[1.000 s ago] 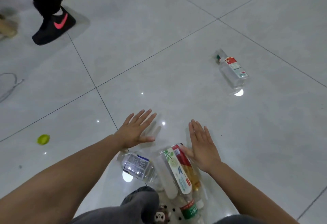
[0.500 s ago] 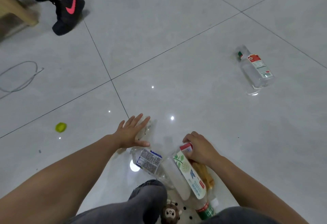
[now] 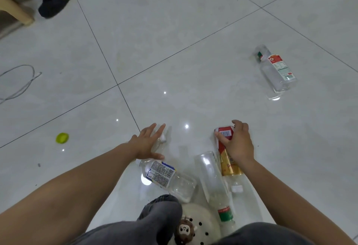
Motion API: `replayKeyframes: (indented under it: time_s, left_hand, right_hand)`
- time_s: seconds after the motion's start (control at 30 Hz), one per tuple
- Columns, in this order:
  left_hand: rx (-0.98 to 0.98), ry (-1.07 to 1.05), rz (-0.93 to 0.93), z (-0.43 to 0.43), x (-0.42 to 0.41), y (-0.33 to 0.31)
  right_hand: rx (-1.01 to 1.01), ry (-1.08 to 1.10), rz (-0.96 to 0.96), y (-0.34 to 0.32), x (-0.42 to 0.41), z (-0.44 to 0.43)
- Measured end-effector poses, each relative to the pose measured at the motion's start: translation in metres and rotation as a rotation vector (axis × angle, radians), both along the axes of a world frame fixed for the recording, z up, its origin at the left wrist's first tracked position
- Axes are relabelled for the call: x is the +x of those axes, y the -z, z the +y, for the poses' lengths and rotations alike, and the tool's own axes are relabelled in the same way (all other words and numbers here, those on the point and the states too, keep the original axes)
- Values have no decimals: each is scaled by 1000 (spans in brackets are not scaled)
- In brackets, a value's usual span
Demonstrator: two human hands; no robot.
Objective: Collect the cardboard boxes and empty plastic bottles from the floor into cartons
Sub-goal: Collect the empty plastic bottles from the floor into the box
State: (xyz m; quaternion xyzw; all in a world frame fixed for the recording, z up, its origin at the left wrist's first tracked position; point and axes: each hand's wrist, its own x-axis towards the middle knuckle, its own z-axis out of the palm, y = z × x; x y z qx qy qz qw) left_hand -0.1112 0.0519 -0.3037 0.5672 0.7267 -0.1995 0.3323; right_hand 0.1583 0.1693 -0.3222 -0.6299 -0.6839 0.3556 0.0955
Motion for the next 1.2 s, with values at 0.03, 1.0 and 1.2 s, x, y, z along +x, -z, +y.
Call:
replayKeyframes:
  time_s: [0.03, 1.0, 1.2]
  left_hand:
    - [12, 5, 17, 1, 2, 1]
    - [609, -383, 29, 76, 108, -5]
    - [287, -1149, -342, 97, 115, 11]
  right_hand:
    - [-6, 1, -33, -1, 0, -2]
    - [-213, 219, -211, -1, 47, -23]
    - [-366, 614, 146, 1, 63, -8]
